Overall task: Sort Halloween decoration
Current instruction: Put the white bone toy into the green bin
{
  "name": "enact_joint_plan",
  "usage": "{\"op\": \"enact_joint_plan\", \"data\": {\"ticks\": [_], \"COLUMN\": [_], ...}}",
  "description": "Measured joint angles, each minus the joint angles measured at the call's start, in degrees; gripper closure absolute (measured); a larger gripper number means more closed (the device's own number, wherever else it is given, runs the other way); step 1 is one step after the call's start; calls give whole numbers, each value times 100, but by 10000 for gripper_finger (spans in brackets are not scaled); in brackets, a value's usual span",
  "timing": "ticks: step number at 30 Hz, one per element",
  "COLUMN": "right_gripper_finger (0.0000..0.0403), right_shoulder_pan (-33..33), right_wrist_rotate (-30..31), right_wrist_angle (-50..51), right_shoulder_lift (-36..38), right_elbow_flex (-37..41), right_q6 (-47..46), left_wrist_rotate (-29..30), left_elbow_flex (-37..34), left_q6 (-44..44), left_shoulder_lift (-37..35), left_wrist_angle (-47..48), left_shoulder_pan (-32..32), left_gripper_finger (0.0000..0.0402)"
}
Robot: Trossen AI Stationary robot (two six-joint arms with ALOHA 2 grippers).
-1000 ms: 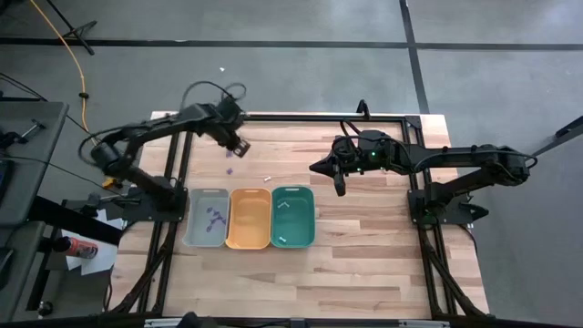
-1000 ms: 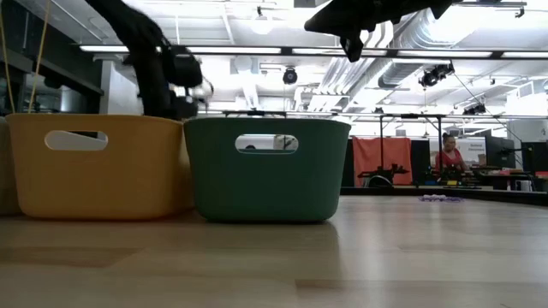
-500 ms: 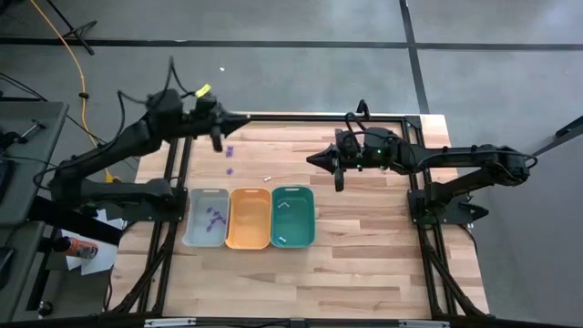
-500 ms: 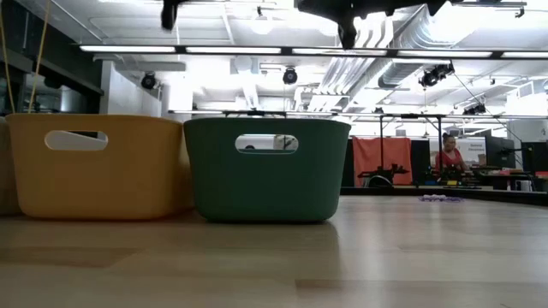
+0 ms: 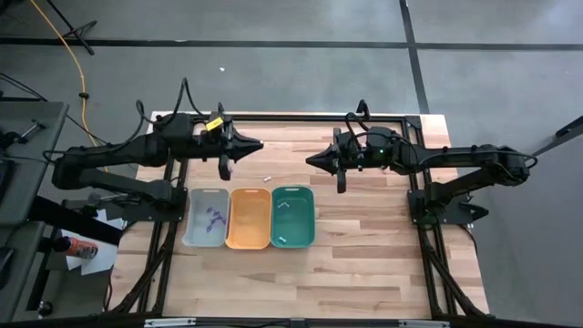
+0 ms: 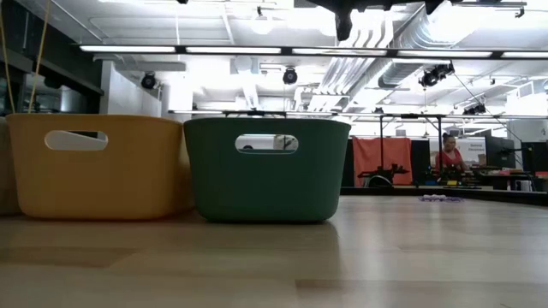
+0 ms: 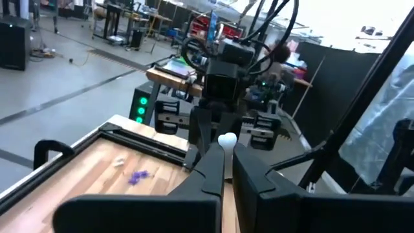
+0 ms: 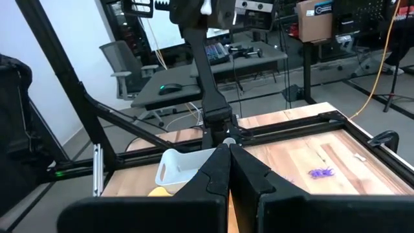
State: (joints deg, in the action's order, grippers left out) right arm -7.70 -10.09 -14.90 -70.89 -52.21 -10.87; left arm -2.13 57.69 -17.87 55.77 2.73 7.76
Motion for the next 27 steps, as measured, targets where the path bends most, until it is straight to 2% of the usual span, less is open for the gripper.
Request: {"op": "enact_joint_plan", "data": {"ticks": [7,9,17,27], "right_gripper_finger": [403,403,403,403], "right_shoulder_pan": [-40,-96,-444,-673], "right_wrist_rotate": [2,0,4,61], "right_wrist_angle": [81,86,493,1157], "right_shoulder_lift": [24,95,701,1015], "right_elbow_flex": [0,0,-1,-2], "right_q6": [220,225,215,195], "left_wrist_rotate": [-7,-222,-914,-913], "left_elbow_flex": [0,6,2,1], "left_q6": [-120,-296,-61,600], "left_shoulder_lift": [-21,203,1866,3741], "left_wrist_angle": [36,41,188,581], "left_shoulder_pan": [-1,-6,-287,-621], "left_gripper_finger": [401,401,401,401]}}
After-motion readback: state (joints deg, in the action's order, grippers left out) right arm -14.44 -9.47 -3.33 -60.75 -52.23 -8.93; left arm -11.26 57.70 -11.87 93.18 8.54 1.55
